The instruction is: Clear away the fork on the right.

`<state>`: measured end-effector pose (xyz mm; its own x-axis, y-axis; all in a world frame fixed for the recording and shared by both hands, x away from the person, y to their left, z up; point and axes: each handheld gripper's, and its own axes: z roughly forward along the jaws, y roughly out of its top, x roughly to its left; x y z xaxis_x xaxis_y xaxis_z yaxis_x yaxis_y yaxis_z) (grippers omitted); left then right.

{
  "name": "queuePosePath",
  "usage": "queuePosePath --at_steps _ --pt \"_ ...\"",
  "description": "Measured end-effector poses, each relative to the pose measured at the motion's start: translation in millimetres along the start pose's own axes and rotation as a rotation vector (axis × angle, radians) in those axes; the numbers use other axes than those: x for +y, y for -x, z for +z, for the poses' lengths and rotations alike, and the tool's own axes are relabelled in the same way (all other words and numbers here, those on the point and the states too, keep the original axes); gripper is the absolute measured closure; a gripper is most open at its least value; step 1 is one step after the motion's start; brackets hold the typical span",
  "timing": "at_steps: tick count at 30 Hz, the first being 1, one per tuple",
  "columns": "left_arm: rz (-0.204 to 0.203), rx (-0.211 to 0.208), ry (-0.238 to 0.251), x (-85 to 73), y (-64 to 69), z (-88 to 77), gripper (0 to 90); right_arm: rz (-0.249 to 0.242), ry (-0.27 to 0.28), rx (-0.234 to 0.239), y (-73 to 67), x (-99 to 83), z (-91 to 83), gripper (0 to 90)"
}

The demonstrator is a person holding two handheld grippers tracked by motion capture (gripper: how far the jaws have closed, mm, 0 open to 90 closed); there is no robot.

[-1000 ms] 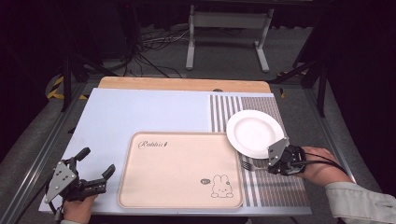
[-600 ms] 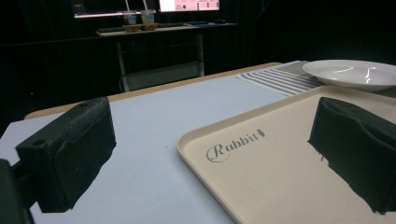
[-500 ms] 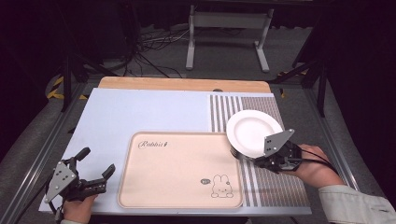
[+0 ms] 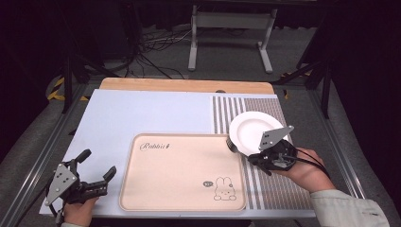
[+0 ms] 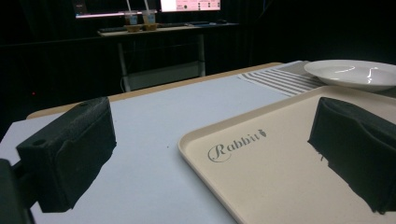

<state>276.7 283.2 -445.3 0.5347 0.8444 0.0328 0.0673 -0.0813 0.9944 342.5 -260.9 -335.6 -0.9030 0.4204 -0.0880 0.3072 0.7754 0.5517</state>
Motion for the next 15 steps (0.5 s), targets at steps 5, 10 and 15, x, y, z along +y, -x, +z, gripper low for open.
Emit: queuePosePath --at_steps 5,10,15 --pt "-0.001 -0.003 0.001 0.1 -0.2 -0.2 1.2 0.076 -0.007 0.002 -4.4 8.4 5.6 84.4" --pt "-0.003 -0.004 0.003 0.2 -0.7 -0.6 1.2 0.093 -0.029 -0.014 -10.2 16.8 12.4 84.4" --pt "-0.003 -0.007 0.003 0.2 -0.9 -0.6 1.2 0.132 -0.030 -0.010 -13.9 25.8 16.8 84.4"
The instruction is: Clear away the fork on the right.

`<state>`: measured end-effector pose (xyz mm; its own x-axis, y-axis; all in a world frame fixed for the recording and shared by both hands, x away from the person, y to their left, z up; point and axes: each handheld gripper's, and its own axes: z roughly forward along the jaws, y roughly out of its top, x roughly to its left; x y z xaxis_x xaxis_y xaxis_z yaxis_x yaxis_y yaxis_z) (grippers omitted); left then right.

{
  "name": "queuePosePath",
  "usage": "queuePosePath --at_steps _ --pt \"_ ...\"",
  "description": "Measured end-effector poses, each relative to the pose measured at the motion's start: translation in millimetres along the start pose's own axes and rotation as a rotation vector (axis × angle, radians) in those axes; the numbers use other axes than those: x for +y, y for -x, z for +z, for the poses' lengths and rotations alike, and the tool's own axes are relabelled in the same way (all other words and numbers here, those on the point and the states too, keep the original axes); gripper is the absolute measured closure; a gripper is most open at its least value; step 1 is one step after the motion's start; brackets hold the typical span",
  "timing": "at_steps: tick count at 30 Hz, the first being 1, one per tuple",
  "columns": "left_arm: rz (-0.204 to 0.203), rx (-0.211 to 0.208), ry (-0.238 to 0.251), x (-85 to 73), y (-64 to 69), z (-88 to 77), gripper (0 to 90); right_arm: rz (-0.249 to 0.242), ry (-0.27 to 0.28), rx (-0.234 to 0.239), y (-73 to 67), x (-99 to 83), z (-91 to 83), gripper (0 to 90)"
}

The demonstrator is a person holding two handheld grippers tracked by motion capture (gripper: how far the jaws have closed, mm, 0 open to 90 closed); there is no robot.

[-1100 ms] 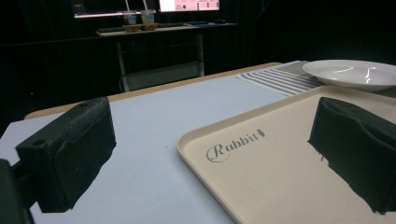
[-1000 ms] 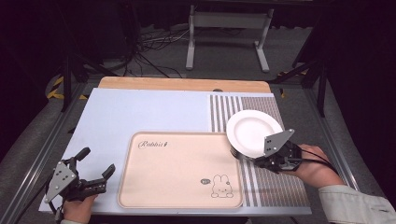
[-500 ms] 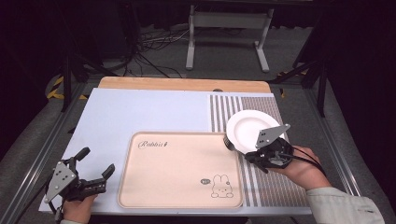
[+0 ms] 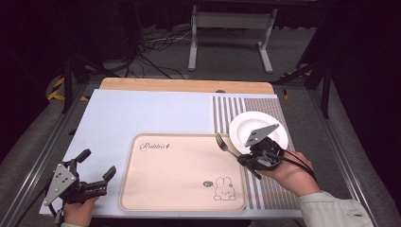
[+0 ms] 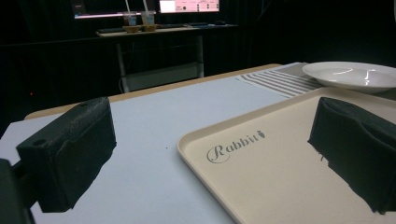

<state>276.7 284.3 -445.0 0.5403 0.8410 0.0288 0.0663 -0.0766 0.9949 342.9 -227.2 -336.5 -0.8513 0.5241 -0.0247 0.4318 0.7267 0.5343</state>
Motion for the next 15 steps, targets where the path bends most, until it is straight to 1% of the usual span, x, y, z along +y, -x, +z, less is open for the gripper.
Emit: queuePosePath --at_steps 6,9,11,15 --pt "0.002 -0.002 0.004 0.5 0.2 0.2 1.2 0.021 -0.011 -0.007 -6.7 8.9 5.6 84.4" --pt "0.002 -0.001 0.002 0.4 0.8 -0.4 1.2 0.013 -0.026 -0.009 -11.8 14.3 12.4 84.4" --pt "0.004 0.002 0.001 -0.6 0.7 -1.8 1.2 0.012 -0.028 -0.008 -12.6 15.6 14.2 84.4" --pt "-0.002 0.009 -0.002 -0.9 -0.3 -7.4 1.2 0.021 -0.042 -0.012 -14.2 22.3 22.8 84.4"
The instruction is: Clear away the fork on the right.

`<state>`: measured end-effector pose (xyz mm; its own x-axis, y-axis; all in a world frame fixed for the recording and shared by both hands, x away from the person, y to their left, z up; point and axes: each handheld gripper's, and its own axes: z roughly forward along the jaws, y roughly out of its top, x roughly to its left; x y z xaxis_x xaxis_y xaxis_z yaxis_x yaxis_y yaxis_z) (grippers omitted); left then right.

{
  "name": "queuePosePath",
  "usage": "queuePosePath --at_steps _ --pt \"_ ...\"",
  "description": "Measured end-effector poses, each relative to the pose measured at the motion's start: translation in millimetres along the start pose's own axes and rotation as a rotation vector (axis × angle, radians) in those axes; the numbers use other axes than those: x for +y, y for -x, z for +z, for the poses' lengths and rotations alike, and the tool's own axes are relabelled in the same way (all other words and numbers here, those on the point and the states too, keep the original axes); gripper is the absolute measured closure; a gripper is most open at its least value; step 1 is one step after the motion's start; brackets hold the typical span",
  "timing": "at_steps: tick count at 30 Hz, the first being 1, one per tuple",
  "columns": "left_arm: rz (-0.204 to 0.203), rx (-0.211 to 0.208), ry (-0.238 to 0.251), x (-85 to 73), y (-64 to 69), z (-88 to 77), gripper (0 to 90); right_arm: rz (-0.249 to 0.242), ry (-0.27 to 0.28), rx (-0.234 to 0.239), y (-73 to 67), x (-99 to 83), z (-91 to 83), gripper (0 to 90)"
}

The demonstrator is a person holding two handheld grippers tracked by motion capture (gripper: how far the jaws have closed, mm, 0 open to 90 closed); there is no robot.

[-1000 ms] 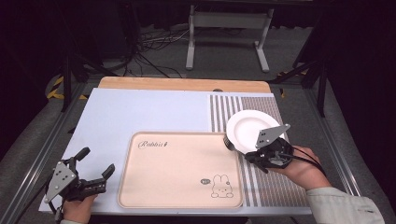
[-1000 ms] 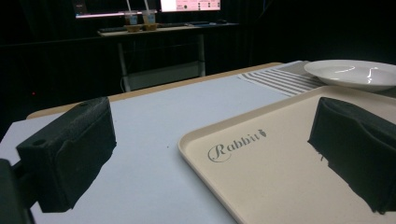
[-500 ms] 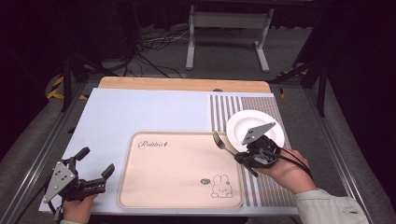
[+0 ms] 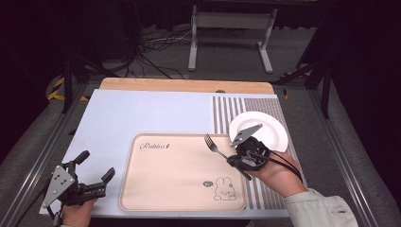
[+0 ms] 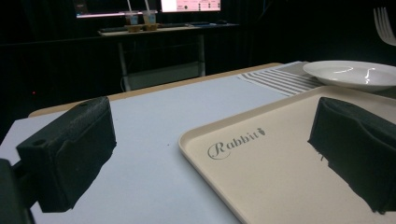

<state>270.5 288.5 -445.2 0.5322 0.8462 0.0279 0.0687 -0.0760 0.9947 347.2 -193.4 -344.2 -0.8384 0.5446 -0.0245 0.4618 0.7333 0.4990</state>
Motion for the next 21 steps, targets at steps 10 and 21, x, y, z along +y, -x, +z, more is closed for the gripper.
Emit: queuePosePath --at_steps 10,21 --pt "0.006 0.001 -0.011 -0.5 -0.5 -0.1 1.2 0.020 -0.054 0.031 -3.4 5.5 28.4 84.4" --pt "0.000 0.001 -0.003 -0.4 -0.6 -0.3 1.2 0.055 -0.120 0.057 -5.8 7.7 51.0 84.4"
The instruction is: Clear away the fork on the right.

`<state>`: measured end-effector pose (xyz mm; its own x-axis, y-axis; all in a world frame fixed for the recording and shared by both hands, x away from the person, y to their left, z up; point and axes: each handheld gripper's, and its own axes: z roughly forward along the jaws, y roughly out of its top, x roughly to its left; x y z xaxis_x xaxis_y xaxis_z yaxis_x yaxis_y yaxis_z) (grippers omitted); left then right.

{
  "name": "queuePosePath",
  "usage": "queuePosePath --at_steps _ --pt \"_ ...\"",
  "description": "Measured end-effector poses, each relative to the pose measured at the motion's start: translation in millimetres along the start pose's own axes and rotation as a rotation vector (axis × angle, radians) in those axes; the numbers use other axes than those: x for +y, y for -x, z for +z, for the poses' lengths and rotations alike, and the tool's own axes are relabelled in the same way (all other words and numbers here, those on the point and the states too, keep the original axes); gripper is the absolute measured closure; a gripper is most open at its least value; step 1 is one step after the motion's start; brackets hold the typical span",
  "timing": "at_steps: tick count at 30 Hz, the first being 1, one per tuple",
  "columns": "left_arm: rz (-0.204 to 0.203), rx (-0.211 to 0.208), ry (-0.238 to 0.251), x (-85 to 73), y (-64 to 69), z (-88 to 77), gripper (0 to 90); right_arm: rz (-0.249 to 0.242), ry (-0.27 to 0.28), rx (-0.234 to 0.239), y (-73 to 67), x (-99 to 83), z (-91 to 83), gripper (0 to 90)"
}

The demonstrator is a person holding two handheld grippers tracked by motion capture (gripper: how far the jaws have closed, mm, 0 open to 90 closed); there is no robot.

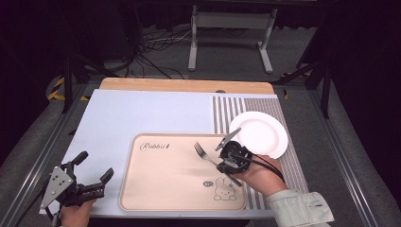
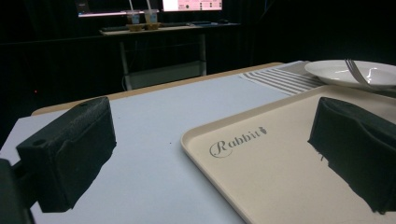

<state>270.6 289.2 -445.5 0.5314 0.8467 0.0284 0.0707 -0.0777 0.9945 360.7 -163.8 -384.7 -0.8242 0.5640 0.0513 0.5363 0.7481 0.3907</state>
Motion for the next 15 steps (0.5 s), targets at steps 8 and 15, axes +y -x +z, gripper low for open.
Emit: queuePosePath --at_steps 8,15 --pt "0.000 0.002 0.002 0.1 -0.1 0.0 1.2 -0.001 -0.044 0.015 -4.9 -0.1 12.8 84.4" --pt "0.000 0.004 0.009 0.5 -0.2 -0.7 1.1 -0.003 -0.070 0.039 -13.2 -0.8 18.4 84.4"
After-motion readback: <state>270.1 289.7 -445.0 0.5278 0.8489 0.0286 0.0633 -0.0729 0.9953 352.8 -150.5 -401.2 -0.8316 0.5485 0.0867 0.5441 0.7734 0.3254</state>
